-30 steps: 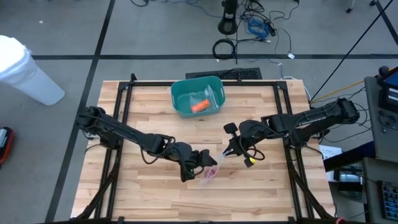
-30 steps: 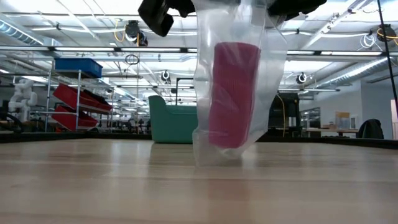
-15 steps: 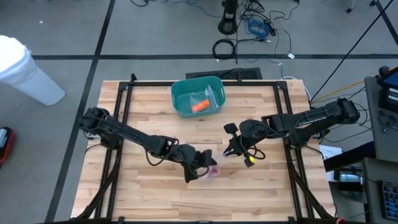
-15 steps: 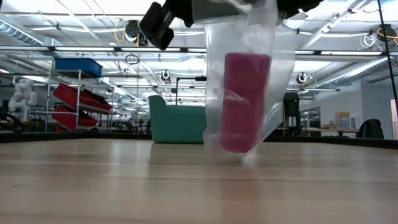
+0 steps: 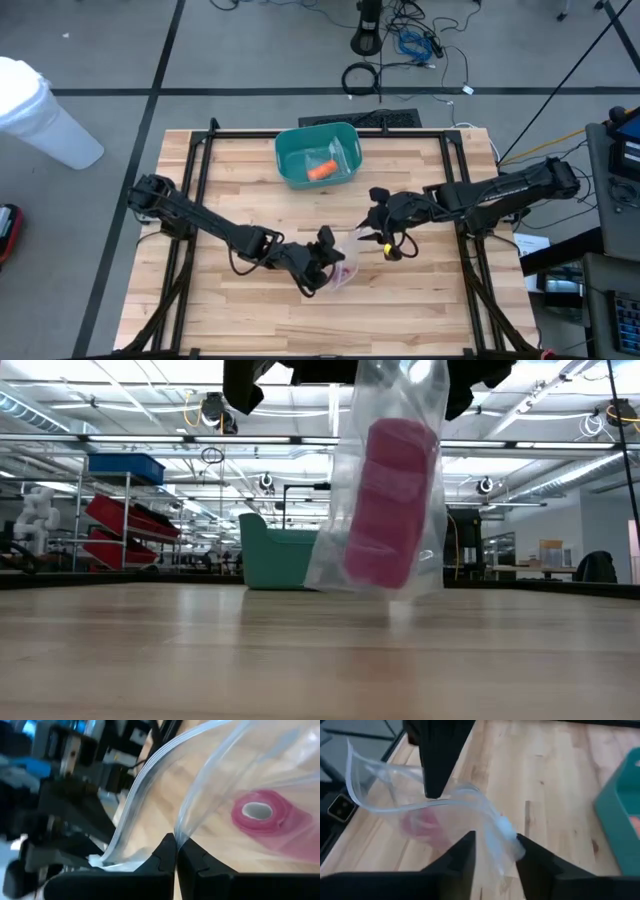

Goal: Roll bandage
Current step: Close the transparent zip bag

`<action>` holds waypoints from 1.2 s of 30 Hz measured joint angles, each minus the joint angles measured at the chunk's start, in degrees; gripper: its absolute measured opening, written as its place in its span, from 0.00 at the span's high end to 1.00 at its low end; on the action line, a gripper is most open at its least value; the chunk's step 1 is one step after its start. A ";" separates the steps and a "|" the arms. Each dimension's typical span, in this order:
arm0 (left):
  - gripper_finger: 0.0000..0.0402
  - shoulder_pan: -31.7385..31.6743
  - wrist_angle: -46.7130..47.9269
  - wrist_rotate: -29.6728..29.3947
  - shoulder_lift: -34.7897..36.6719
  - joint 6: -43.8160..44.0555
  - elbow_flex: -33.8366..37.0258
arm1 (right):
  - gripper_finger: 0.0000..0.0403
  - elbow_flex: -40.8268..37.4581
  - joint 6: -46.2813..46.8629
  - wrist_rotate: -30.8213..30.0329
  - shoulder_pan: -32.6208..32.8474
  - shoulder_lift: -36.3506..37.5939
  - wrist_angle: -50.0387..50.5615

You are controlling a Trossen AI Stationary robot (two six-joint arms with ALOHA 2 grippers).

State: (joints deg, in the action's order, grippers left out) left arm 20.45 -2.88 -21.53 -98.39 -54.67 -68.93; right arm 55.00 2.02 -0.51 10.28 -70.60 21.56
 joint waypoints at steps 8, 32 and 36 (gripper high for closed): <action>1.00 0.59 -0.24 -8.70 0.00 11.51 0.00 | 0.53 0.00 11.43 -16.32 0.88 7.05 7.27; 1.00 -3.04 -3.12 -29.80 0.09 45.24 0.00 | 0.68 -9.53 18.05 -56.88 26.48 -10.49 -31.68; 1.00 -3.71 -2.26 -29.88 0.09 45.41 0.00 | 0.68 -9.53 12.27 -64.37 26.62 -14.51 -39.29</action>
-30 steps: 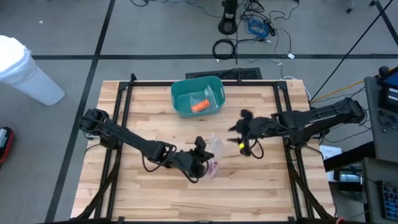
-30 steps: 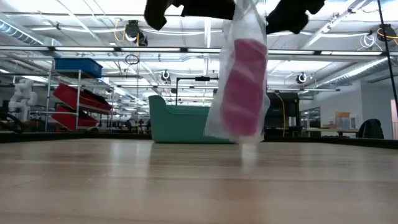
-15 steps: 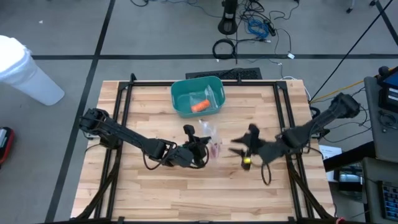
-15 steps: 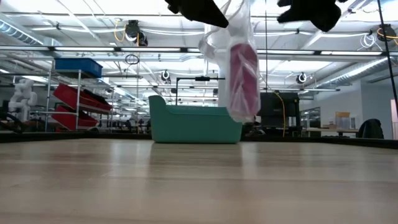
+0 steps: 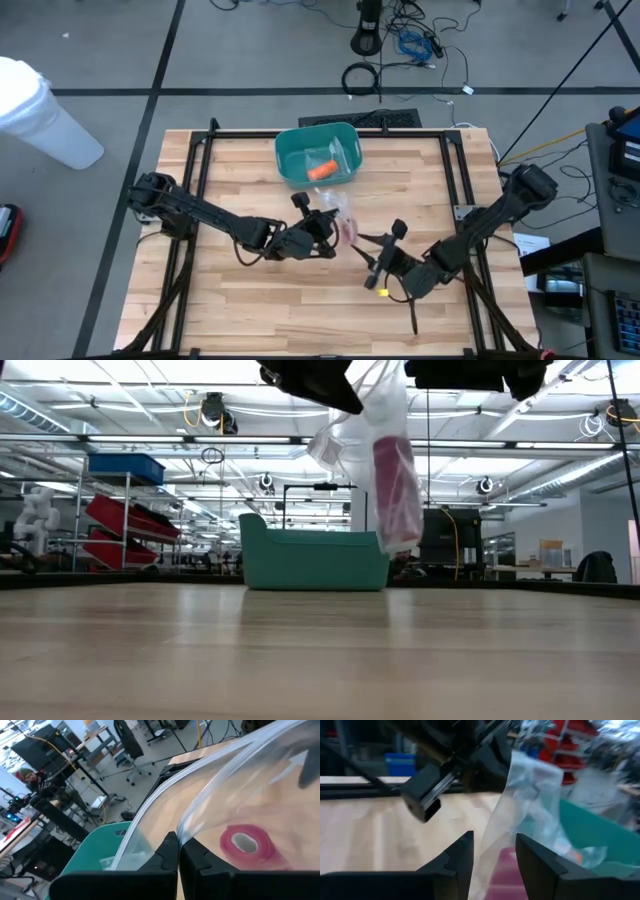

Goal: Roll bandage
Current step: Close the transparent zip bag

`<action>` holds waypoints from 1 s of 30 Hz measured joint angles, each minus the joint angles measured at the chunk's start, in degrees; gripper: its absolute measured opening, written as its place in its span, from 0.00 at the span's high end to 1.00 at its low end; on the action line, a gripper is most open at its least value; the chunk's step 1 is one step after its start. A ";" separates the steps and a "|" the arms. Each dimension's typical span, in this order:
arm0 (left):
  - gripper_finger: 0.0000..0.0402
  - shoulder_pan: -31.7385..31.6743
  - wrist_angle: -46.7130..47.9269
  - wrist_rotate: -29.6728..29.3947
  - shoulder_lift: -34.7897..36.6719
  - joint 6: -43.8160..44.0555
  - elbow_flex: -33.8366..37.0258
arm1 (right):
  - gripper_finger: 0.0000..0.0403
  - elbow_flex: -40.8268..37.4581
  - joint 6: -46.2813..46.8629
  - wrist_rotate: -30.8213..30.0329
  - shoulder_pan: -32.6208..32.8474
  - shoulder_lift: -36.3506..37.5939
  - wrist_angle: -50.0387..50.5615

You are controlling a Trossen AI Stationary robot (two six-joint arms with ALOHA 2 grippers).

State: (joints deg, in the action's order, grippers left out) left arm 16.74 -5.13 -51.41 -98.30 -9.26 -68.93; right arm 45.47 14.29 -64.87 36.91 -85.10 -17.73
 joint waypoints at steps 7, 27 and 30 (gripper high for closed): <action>1.00 -0.65 0.03 -0.36 0.00 0.00 0.00 | 0.68 0.01 -8.96 -2.47 -0.53 -2.64 -9.85; 0.94 -0.34 0.26 8.28 0.00 -3.13 0.00 | 0.92 0.02 -10.91 0.55 -6.90 -2.79 -12.43; 0.87 0.49 1.62 9.37 0.25 -4.00 0.00 | 0.98 0.02 -10.35 -2.13 -6.07 -2.79 -10.23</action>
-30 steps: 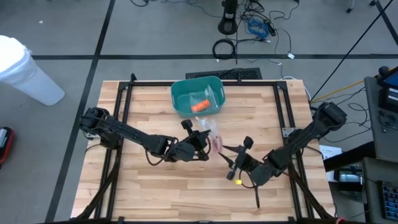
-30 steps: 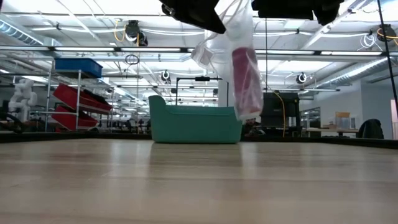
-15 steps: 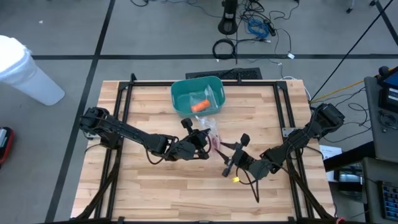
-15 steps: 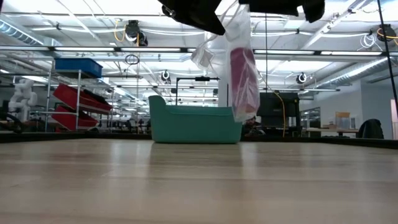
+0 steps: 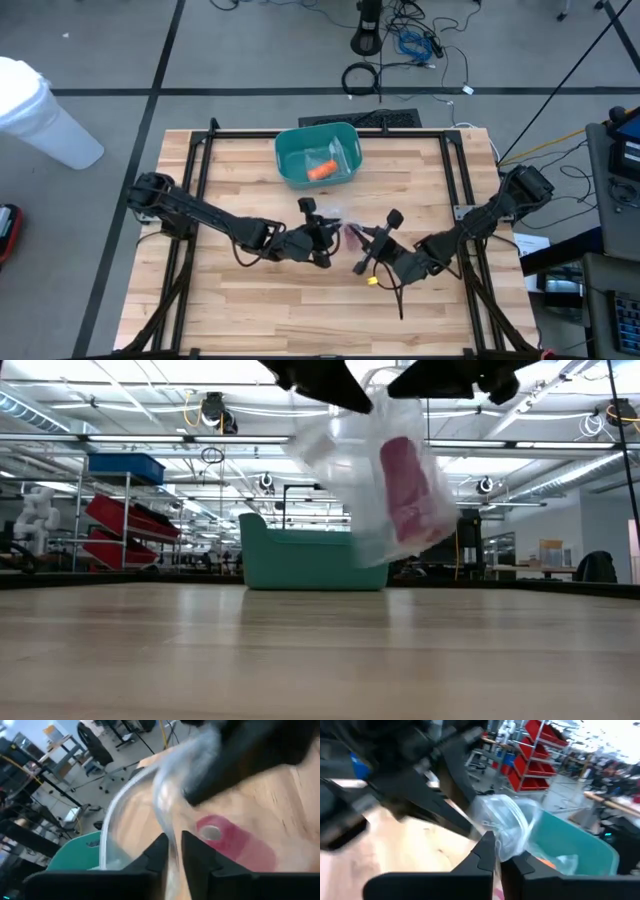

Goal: Roll bandage
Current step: Close the transparent zip bag

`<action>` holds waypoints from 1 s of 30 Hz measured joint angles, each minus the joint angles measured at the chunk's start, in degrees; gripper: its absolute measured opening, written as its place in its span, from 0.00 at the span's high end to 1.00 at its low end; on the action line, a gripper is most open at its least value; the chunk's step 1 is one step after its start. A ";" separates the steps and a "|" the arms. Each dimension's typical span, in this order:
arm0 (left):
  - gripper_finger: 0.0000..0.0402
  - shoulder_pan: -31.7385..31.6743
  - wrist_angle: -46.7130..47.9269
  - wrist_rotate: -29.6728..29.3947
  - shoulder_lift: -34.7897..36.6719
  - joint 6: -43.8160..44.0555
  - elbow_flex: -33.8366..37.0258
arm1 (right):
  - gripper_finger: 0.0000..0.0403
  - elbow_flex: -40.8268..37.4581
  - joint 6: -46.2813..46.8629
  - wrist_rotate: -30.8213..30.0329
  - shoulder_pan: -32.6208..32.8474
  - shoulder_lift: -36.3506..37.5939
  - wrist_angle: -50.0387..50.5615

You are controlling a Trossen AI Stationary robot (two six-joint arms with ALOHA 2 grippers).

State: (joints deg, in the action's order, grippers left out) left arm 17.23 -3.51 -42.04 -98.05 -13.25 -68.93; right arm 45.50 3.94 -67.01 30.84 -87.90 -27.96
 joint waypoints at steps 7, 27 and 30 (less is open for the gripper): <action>0.68 2.60 9.46 -5.41 5.33 0.06 -0.07 | 1.00 0.00 -1.04 -6.15 4.29 1.96 5.96; 0.59 10.87 32.55 -8.26 15.16 15.28 -0.07 | 1.00 0.02 -2.49 -2.18 13.98 15.39 22.59; 0.59 10.87 33.76 -7.67 15.27 17.42 0.74 | 1.00 0.02 -2.44 -4.40 14.76 15.27 22.65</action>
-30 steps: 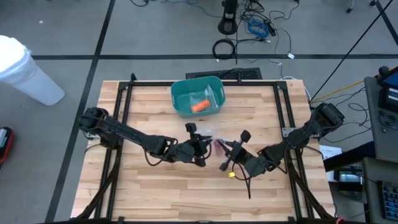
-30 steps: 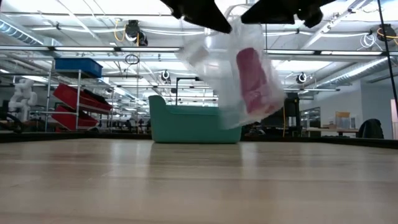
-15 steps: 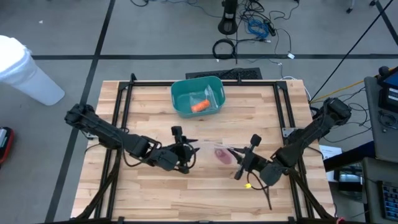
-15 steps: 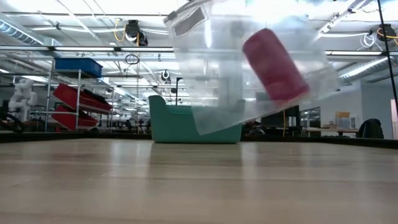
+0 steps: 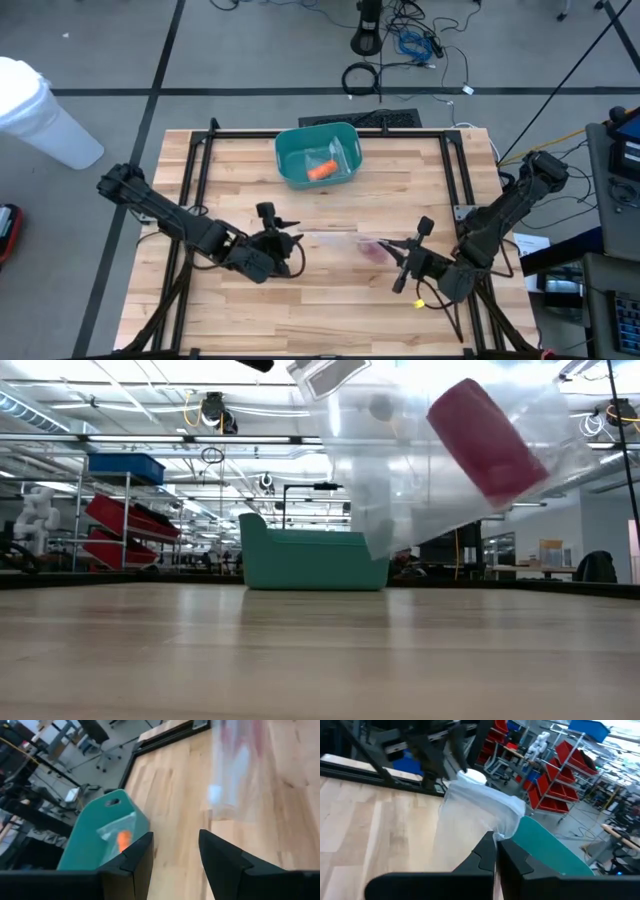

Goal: Roll bandage
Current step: Close the transparent zip bag

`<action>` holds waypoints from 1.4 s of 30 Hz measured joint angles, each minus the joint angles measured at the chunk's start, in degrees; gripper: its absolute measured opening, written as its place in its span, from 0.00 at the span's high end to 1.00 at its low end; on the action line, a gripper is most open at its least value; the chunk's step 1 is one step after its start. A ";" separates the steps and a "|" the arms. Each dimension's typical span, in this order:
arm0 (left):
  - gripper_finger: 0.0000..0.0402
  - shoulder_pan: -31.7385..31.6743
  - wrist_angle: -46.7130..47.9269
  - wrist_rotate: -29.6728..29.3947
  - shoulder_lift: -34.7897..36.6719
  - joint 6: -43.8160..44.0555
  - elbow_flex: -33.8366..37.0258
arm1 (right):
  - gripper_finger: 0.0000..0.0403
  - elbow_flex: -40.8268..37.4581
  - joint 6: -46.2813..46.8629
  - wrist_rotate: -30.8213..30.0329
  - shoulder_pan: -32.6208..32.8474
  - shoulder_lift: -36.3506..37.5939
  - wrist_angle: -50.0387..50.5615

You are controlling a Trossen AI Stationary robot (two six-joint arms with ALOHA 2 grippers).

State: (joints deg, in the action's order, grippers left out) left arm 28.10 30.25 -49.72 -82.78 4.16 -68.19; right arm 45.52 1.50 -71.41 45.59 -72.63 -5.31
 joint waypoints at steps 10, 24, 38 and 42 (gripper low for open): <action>0.59 -2.15 -19.33 6.85 -0.26 -0.86 8.62 | 1.00 0.00 1.22 -2.17 0.65 -0.12 -0.33; 0.59 -8.31 -35.07 20.09 -0.33 -3.52 15.48 | 1.00 0.00 2.97 -2.02 1.78 -0.12 -0.49; 0.93 -9.68 -35.57 24.52 -0.33 -5.17 15.48 | 1.00 0.00 4.90 -2.12 1.76 -0.79 -0.43; 0.98 -9.38 -35.27 24.92 -0.33 -6.33 15.48 | 1.00 0.02 4.92 -2.26 1.68 -1.38 -0.21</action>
State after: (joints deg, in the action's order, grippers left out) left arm 18.72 -5.02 -24.80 -83.11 -2.16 -52.71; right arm 45.54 6.42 -73.67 47.28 -74.01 -5.52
